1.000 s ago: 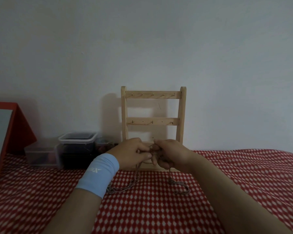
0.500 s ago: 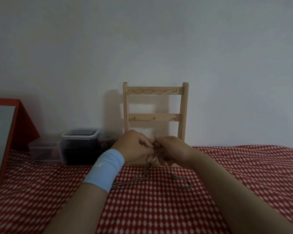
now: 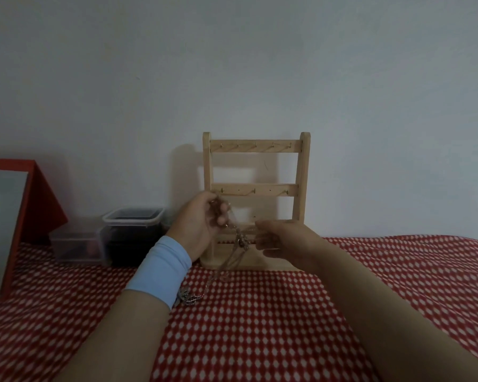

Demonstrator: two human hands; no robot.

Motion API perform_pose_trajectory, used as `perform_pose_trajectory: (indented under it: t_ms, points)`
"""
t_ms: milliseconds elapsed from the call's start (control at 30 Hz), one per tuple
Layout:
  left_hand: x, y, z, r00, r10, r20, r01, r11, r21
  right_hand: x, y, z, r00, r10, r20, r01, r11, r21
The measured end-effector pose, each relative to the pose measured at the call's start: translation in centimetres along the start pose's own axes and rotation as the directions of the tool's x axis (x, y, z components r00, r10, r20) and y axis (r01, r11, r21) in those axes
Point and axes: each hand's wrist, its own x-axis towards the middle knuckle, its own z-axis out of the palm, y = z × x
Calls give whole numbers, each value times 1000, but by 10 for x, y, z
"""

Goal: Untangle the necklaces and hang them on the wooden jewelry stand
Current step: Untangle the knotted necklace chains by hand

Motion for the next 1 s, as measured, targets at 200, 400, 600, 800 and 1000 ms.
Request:
perform_pose_trajectory:
  t_ms: [200, 400, 600, 800, 1000]
  points:
    - [-5, 12, 2, 987, 1, 163, -46, 961, 273, -2, -2, 13, 997, -24, 70, 15, 993, 114]
    - [-12, 11, 8, 969, 34, 244, -111, 945, 309, -7, 3, 25, 988, 55, 146, -5, 945, -327]
    - [-13, 10, 8, 952, 27, 305, -160, 892, 422, -13, -12, 18, 969, -150, 195, 215, 900, -380]
    - [-12, 15, 6, 962, 54, 268, -198, 812, 549, -16, -19, 16, 963, -224, 151, 243, 961, -128]
    - [-8, 24, -13, 988, -83, 130, -107, 240, 965, -11, -20, 9, 950, -293, -108, 267, 942, -202]
